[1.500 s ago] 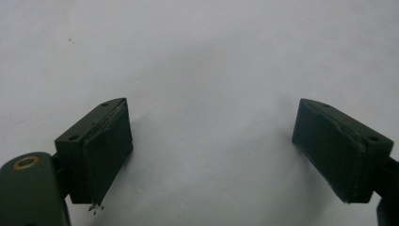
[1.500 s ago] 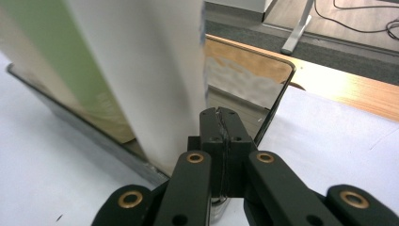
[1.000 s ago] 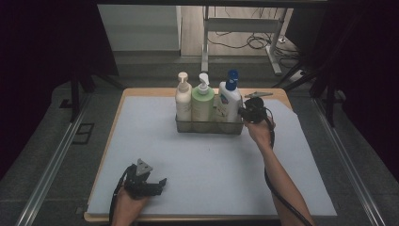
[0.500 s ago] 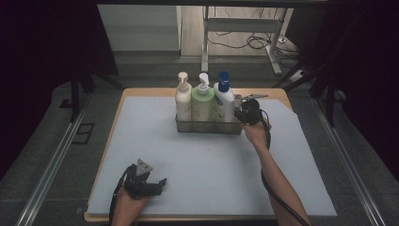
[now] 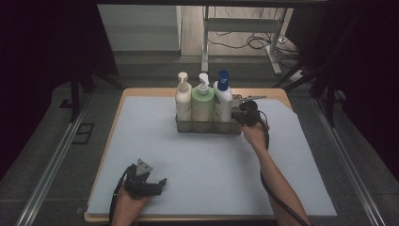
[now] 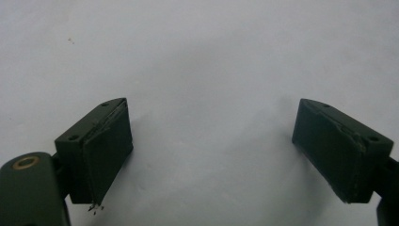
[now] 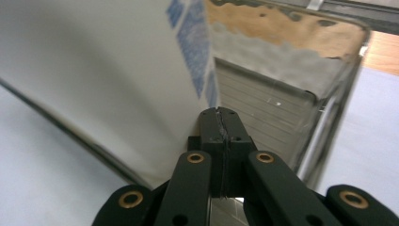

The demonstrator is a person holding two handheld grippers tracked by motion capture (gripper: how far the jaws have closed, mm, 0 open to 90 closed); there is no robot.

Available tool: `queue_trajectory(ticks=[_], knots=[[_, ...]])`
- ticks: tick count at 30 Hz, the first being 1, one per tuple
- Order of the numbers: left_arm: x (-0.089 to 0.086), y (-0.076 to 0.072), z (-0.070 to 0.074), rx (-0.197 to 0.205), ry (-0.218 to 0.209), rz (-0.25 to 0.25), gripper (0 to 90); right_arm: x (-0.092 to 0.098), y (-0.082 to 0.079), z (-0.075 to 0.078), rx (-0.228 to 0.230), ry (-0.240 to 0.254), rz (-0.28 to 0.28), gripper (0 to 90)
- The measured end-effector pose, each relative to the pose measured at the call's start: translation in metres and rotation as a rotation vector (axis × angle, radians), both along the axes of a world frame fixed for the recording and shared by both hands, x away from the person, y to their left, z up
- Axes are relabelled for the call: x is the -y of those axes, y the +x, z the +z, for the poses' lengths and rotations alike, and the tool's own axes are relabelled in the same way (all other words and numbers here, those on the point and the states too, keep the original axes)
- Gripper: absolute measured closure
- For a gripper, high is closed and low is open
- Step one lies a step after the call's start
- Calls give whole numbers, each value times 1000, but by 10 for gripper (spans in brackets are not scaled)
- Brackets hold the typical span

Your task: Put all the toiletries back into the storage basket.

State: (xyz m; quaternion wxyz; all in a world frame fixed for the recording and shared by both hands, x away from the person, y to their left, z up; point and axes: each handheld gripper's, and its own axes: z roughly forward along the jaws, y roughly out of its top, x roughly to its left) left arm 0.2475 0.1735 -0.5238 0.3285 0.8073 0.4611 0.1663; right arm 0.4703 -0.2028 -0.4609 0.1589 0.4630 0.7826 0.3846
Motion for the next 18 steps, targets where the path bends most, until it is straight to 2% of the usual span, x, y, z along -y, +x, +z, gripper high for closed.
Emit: queue_trajectory(ticks=[6,18], knots=[[0,0,0,-1,-1,0,122,-8,-2,-1,2,-11,22,899],[0,0,0,-1,-1,0,122,-9,-6,0,1,-12,42,899]])
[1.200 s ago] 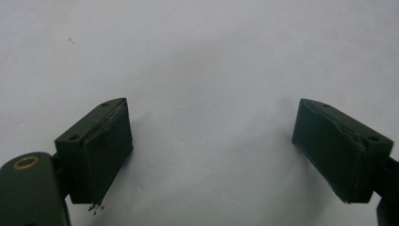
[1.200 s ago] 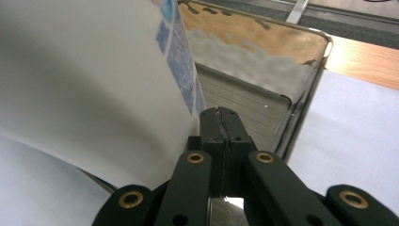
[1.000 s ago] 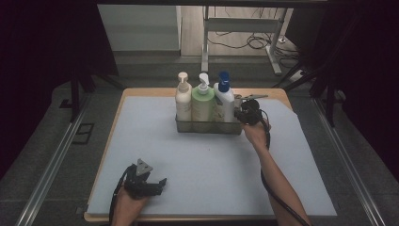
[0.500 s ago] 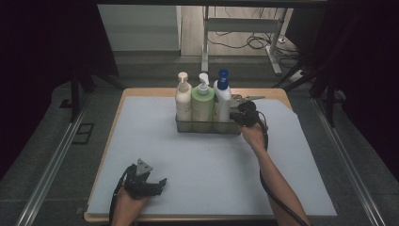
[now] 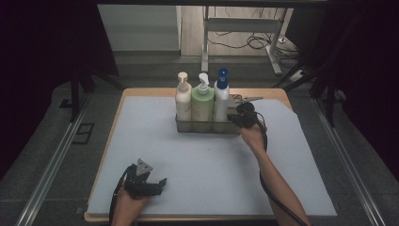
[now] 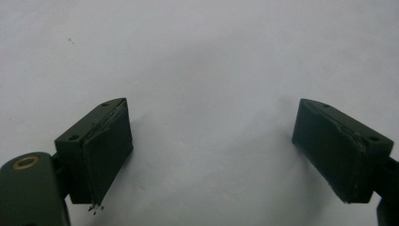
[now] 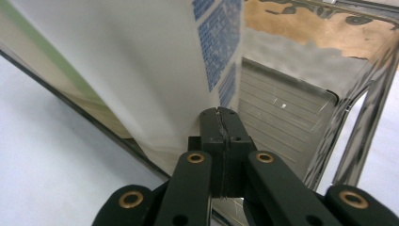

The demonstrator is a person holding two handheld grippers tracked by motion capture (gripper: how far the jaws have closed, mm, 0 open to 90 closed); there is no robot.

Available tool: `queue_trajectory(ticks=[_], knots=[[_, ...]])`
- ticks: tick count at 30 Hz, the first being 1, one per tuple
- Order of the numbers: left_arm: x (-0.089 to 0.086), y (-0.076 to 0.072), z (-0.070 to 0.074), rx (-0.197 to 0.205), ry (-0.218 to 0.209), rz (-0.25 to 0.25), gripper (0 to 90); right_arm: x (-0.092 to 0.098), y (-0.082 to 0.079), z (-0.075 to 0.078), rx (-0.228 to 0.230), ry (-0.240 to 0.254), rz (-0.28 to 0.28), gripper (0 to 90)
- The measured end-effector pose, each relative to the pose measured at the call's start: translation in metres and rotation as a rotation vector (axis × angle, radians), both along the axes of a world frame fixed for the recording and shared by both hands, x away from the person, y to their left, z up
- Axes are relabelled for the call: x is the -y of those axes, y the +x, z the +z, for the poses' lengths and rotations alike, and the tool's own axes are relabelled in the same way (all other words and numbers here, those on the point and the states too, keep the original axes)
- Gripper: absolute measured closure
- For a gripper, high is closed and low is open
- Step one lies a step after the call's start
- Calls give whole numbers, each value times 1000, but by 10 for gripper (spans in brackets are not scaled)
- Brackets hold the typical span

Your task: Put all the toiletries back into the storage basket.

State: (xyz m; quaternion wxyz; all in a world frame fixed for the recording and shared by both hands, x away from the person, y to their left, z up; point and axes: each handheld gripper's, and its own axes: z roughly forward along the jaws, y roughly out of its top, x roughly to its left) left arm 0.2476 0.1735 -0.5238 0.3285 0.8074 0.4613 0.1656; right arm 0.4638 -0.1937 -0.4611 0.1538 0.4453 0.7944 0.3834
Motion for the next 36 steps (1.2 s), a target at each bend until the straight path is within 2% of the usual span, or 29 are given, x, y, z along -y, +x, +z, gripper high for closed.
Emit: queue_trajectory(ticks=[15,20,22,29,36], knots=[[0,0,0,0,0,0,122,-1,-2,0,-1,-1,6,896],[0,0,0,2,1,0,122,-2,-4,2,25,-61,-2,800],[0,0,0,0,0,0,122,0,-5,3,28,-53,-5,775],[0,0,0,1,0,0,122,7,-10,10,51,-65,-21,598],[0,0,0,1,0,0,122,14,-17,17,57,-59,4,433]])
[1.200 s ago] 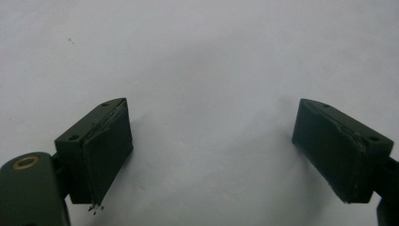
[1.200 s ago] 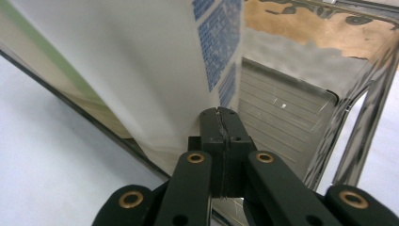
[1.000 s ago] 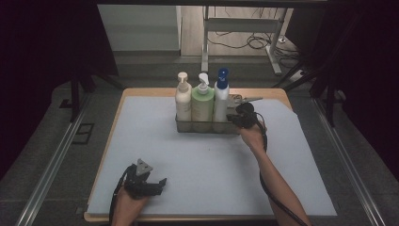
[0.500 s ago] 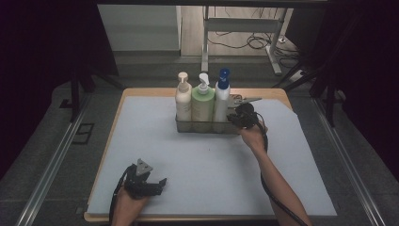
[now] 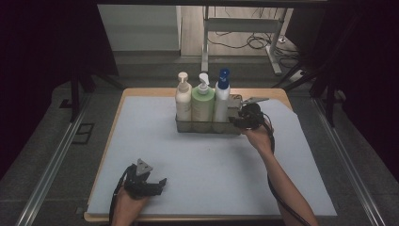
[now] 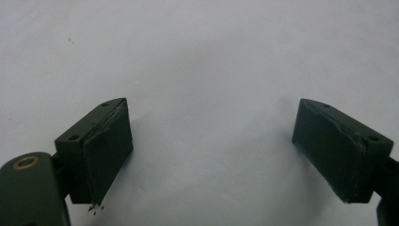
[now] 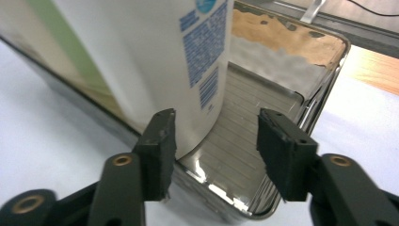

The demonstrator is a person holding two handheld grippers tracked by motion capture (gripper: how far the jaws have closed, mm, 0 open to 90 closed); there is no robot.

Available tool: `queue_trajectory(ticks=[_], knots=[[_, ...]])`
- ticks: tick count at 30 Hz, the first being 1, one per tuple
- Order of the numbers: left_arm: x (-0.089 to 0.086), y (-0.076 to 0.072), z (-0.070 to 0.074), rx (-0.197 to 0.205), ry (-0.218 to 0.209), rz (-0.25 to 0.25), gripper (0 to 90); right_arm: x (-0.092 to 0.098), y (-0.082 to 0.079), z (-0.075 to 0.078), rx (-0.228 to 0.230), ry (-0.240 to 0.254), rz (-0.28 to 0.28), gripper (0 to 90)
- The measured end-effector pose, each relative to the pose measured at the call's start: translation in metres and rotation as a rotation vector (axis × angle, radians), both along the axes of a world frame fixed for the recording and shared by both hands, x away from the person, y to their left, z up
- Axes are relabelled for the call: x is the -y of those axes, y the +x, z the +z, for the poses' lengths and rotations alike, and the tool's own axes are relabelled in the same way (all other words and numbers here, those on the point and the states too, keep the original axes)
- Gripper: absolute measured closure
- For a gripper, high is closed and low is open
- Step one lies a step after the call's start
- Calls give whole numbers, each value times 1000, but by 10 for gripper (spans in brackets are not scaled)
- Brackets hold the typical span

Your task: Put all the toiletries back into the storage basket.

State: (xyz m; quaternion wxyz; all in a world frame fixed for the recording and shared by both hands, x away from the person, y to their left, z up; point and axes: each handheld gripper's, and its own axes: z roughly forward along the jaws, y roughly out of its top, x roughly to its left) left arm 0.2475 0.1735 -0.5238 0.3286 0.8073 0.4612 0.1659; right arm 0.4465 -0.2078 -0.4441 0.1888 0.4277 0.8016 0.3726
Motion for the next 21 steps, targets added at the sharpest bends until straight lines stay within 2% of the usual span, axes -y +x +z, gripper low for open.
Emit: queue_trajectory(ticks=[12,21], knots=[[0,0,0,0,0,0,122,1,-21,7,30,-29,59,264],[0,0,0,0,0,0,122,3,-40,10,32,-21,98,143]])
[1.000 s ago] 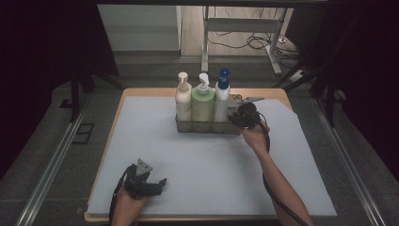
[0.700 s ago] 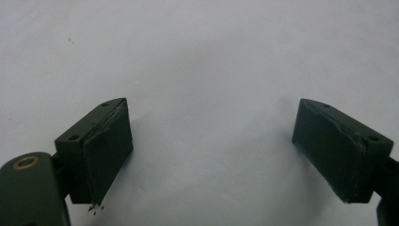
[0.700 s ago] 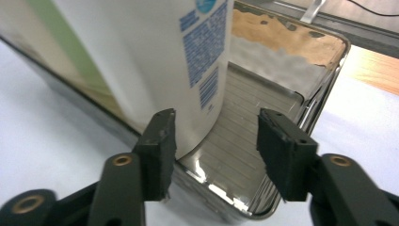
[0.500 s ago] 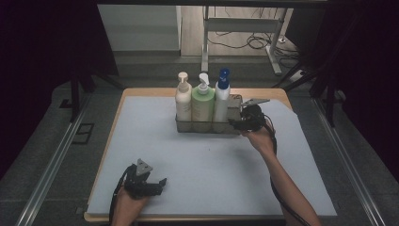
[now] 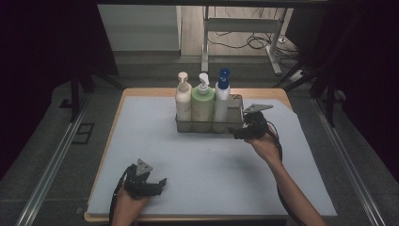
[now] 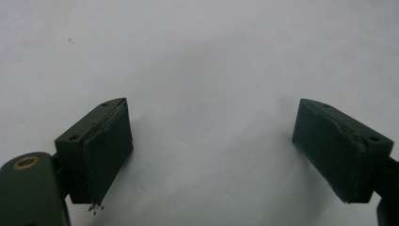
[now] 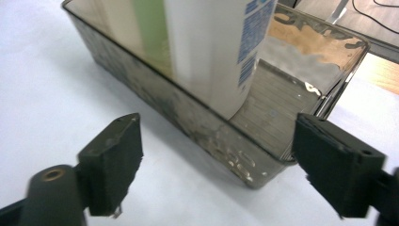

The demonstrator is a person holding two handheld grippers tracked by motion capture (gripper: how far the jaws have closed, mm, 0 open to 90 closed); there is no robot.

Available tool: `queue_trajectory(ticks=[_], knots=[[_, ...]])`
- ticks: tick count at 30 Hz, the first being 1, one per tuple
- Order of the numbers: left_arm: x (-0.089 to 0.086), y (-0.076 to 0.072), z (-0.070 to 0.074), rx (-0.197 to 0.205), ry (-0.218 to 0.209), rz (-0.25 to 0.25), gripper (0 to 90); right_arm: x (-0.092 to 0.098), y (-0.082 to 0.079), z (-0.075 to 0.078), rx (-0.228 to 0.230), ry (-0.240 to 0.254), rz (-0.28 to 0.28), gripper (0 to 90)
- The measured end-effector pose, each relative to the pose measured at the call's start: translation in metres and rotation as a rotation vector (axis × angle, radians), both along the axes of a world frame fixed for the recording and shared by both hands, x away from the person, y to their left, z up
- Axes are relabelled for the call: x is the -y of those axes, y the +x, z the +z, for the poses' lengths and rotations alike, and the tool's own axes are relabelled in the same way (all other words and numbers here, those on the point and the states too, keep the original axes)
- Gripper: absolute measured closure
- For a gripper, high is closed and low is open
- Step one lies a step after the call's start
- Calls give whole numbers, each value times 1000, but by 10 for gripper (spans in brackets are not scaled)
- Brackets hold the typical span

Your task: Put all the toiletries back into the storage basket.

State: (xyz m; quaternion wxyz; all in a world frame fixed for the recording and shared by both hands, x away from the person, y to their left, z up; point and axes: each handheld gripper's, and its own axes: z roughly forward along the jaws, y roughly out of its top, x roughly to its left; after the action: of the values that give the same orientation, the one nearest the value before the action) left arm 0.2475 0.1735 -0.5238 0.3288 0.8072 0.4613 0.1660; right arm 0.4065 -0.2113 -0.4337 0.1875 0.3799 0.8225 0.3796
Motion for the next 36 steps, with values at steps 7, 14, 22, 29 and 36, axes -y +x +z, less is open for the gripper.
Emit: queue_trajectory(ticks=[7,14,22,29,36], knots=[[0,0,0,0,0,0,122,4,-18,4,13,-34,20,80],[0,0,0,0,0,0,122,12,-36,5,16,-87,53,0],[0,0,0,1,2,0,122,25,-57,5,26,-101,61,0],[0,0,0,2,3,0,122,40,-76,-1,23,-97,57,0],[0,0,0,1,4,-1,122,55,-94,-16,12,-88,38,0]])
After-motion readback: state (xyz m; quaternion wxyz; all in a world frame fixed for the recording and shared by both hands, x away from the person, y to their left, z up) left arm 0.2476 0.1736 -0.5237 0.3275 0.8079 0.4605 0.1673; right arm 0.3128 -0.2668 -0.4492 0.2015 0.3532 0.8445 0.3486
